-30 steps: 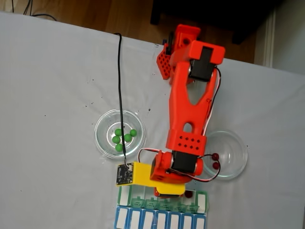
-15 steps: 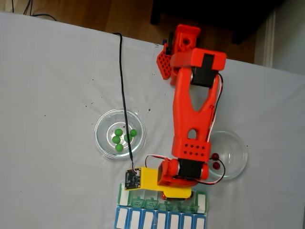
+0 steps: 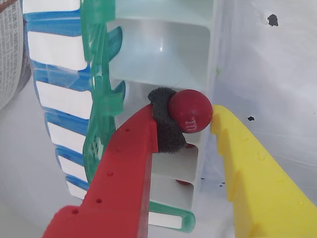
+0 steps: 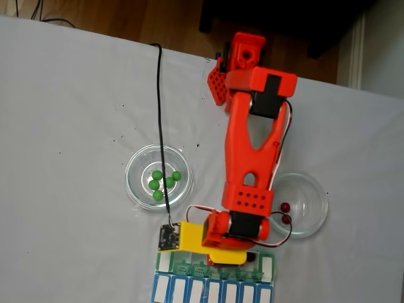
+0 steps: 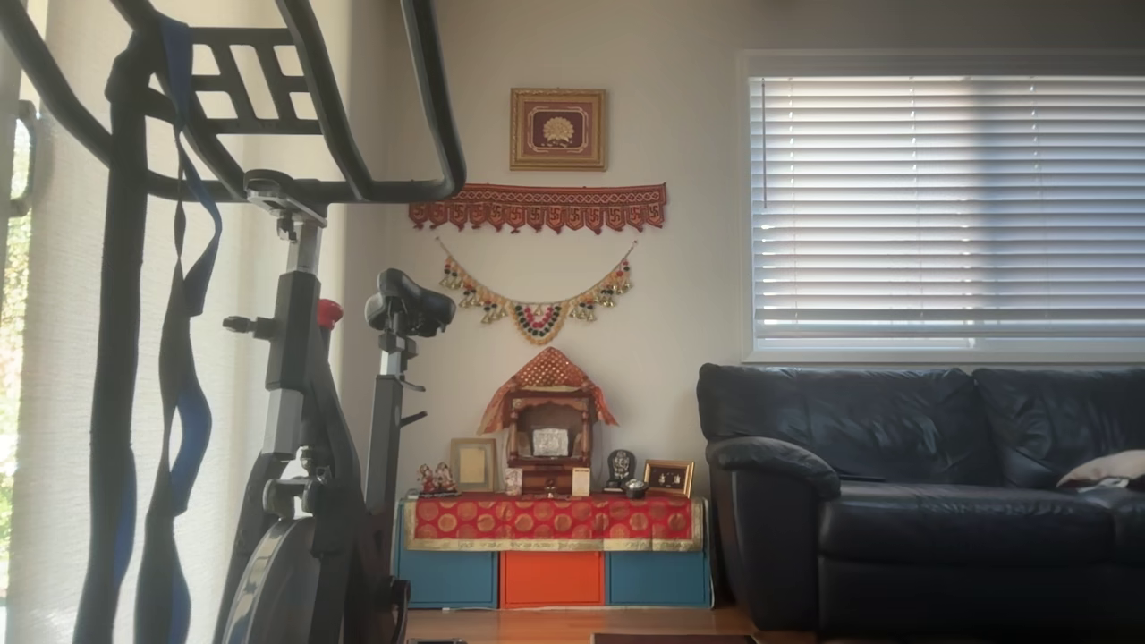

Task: Sort medicines into box.

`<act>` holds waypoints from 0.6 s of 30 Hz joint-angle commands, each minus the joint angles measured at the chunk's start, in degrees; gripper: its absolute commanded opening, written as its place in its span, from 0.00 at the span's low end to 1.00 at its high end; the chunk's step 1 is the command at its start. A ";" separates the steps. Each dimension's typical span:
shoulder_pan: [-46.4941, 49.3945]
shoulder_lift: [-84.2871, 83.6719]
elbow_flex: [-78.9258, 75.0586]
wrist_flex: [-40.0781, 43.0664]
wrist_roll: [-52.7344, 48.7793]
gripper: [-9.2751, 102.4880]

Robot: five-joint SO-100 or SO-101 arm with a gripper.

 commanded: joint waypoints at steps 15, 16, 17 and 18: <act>-2.81 3.78 -4.92 0.26 0.88 0.12; -3.08 3.34 -5.19 0.18 1.05 0.12; -3.25 2.90 -5.71 0.18 1.14 0.12; -3.43 2.55 -5.98 0.18 1.14 0.11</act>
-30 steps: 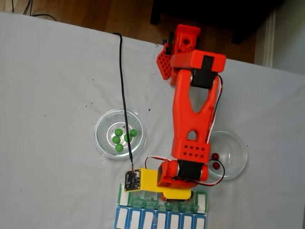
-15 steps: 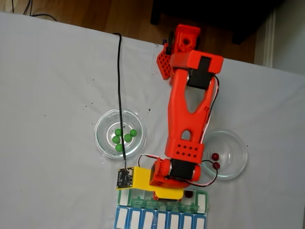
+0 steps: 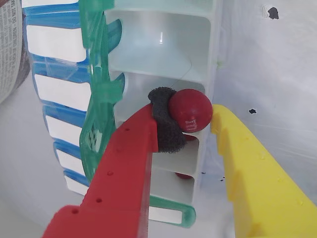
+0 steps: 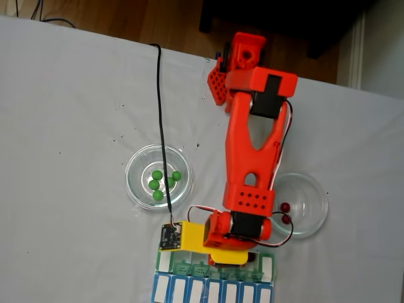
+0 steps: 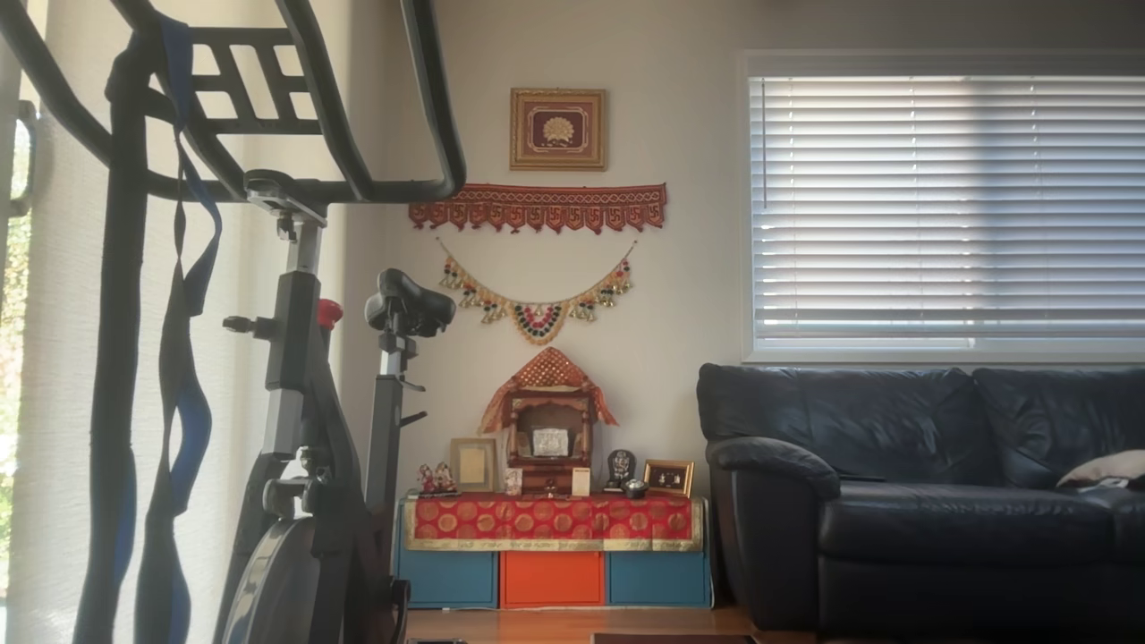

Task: Sort medicines into box.

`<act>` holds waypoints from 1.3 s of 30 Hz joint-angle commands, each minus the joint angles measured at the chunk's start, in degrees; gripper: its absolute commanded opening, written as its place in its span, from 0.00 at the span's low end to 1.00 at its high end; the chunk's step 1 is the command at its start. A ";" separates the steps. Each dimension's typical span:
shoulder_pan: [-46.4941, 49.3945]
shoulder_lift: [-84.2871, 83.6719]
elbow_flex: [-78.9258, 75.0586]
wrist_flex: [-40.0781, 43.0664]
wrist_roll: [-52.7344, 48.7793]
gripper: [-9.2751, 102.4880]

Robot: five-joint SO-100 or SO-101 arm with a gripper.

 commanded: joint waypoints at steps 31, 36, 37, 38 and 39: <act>-0.26 -2.46 -14.24 2.29 -1.67 0.27; -0.09 -1.93 -14.33 3.16 -1.76 0.29; -0.09 -1.67 -14.15 3.34 -1.76 0.29; -0.09 -1.23 -13.89 3.34 -1.76 0.30; -0.09 -0.79 -13.54 3.43 -1.76 0.30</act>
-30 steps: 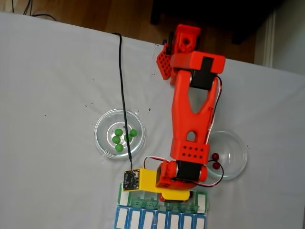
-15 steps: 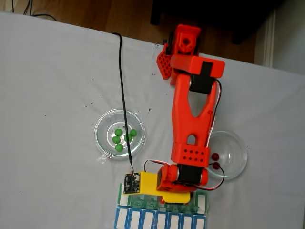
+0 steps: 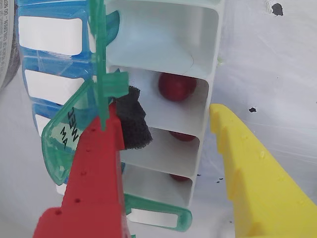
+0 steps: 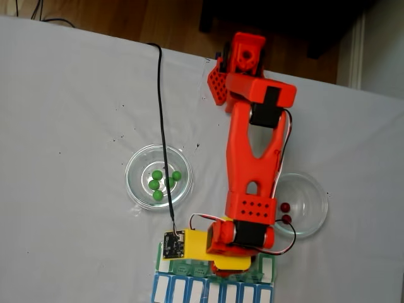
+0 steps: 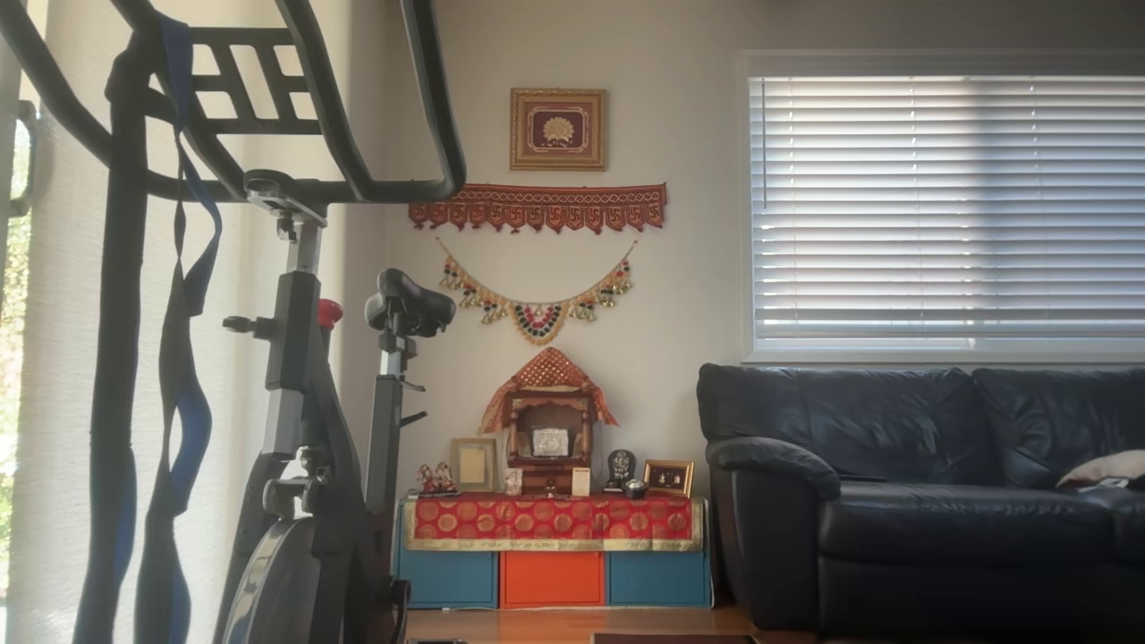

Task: Sort medicines into box.

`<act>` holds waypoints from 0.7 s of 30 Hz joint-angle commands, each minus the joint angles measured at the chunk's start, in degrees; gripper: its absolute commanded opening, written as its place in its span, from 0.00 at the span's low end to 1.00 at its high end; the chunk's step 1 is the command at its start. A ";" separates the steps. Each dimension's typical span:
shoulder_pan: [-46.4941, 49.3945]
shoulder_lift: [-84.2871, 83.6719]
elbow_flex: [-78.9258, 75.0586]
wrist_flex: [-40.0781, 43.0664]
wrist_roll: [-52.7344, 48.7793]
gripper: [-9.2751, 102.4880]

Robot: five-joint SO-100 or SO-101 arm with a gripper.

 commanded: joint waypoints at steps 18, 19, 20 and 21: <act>-1.23 9.40 -13.80 14.68 1.85 0.09; -1.67 10.02 -13.80 15.03 2.29 0.09; -2.02 10.37 -13.80 15.38 2.46 0.09; -2.64 10.90 -13.80 15.82 2.72 0.09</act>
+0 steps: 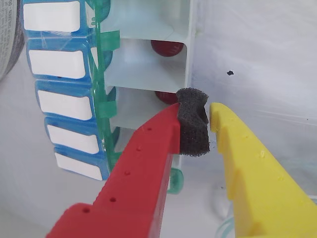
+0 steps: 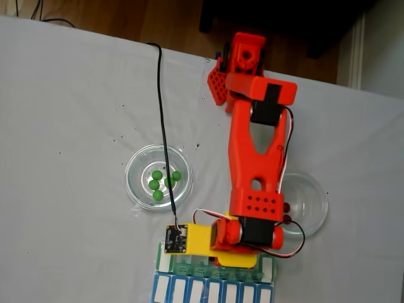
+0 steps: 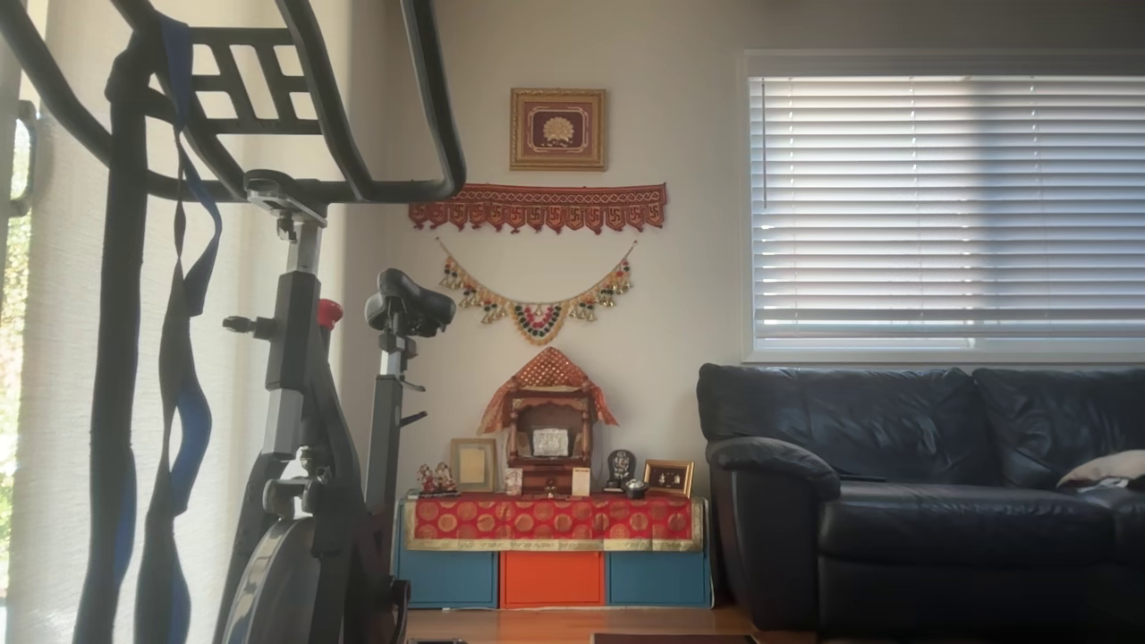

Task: Sort medicines into box.

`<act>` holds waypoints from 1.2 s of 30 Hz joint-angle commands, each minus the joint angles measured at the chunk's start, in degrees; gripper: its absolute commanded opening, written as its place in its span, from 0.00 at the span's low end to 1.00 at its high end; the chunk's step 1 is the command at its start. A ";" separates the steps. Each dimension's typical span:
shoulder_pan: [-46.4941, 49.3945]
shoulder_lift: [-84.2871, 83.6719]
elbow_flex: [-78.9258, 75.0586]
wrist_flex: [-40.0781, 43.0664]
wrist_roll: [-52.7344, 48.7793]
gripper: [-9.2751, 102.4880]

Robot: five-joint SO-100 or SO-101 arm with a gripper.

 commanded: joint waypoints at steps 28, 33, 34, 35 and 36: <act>-21.88 27.07 10.37 7.38 -7.91 0.10; -23.03 28.92 14.50 8.09 -13.80 0.09; -23.29 28.04 14.85 8.17 -14.77 0.09; -23.55 27.16 15.21 8.35 -16.26 0.09; -23.73 26.37 15.56 8.61 -17.84 0.09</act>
